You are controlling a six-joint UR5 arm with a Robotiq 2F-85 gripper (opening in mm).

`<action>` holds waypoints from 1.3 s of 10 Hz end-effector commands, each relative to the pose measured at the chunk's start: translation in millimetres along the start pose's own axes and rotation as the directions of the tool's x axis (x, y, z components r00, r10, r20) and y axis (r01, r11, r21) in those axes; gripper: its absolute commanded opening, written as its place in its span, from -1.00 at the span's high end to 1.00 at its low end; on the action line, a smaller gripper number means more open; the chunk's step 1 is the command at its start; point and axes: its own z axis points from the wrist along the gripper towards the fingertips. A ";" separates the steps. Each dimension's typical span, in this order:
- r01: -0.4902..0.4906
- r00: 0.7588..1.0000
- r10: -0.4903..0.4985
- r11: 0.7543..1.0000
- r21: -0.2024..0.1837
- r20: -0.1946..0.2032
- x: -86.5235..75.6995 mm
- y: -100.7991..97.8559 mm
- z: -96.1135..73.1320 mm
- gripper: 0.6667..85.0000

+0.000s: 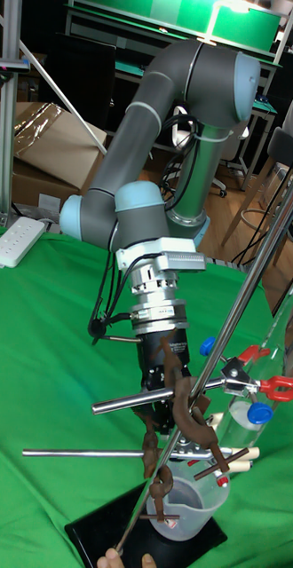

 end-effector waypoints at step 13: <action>-0.321 0.842 0.314 0.945 0.060 -0.439 95.9 11.8 -114.5 0.98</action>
